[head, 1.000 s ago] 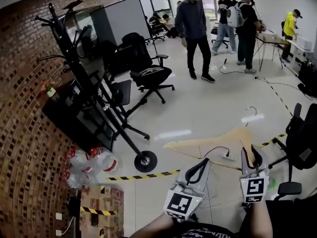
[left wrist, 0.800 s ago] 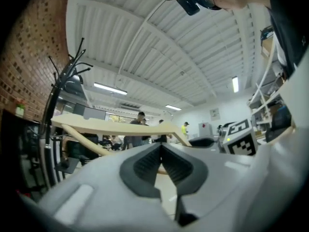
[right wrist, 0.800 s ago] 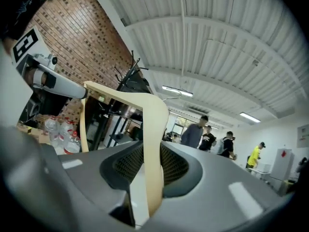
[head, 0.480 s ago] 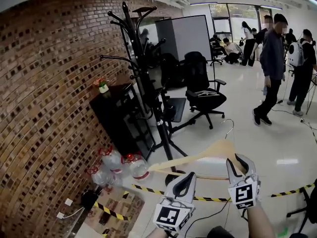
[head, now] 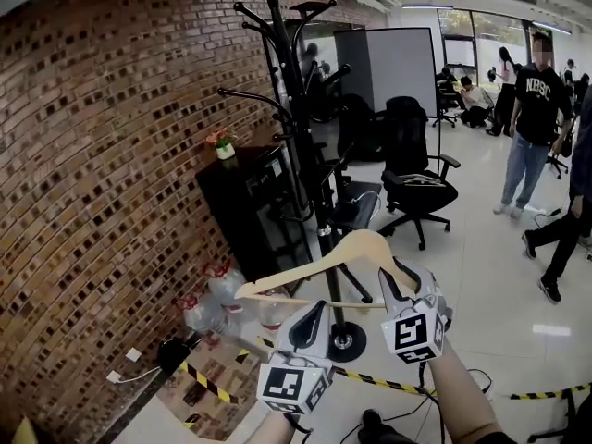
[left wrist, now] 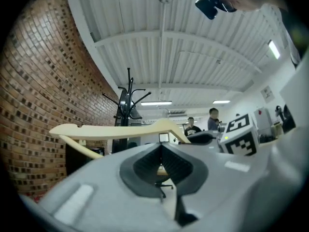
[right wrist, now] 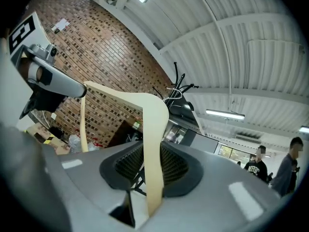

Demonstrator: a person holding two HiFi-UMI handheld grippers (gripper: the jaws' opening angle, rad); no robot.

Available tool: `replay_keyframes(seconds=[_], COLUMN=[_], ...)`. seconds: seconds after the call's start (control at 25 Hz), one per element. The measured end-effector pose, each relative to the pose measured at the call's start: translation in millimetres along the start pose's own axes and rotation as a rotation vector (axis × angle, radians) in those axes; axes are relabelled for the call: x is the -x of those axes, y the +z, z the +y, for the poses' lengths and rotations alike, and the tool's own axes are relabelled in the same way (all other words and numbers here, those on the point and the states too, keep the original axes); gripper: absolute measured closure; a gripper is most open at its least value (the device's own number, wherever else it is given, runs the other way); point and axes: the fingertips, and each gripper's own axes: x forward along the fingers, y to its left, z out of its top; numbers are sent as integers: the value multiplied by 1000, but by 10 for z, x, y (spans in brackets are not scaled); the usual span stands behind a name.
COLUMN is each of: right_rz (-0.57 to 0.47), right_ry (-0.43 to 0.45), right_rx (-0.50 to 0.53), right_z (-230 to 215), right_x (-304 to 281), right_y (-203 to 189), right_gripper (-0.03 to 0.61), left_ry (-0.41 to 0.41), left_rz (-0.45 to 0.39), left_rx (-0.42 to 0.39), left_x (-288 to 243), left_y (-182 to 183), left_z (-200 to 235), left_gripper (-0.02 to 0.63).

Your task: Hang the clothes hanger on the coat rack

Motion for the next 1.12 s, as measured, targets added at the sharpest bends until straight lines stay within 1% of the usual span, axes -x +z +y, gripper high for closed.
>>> replay_keyframes(seconds=[0.12, 0.28, 0.44, 0.6, 0.88, 1.0, 1.12], right_rz=[-27, -75, -89, -106, -100, -87, -72], right_ry=[28, 72, 112, 145, 179, 179, 169], right_rx=[9, 36, 53, 57, 83, 119, 122], right_z=[-52, -151, -250, -287, -231, -191, -164], right_x=[-381, -859, -1357, -1783, -2304, -2481, -2637], right_y=[127, 220, 406, 495, 615, 602, 552], right_gripper=[472, 472, 472, 472, 472, 472, 472], left_ry=[34, 94, 140, 192, 218, 221, 210], left_rz=[-4, -21, -51, -67, -64, -67, -62], left_rx=[-11, -58, -81, -107, -132, -129, -113], left_x=[-197, -431, -727, -1029, -1358, -1467, -1594], left_y=[51, 140, 241, 336, 307, 258, 177], left_z=[192, 334, 625, 833, 1163, 1323, 1485], left_gripper=[609, 609, 609, 609, 609, 609, 609])
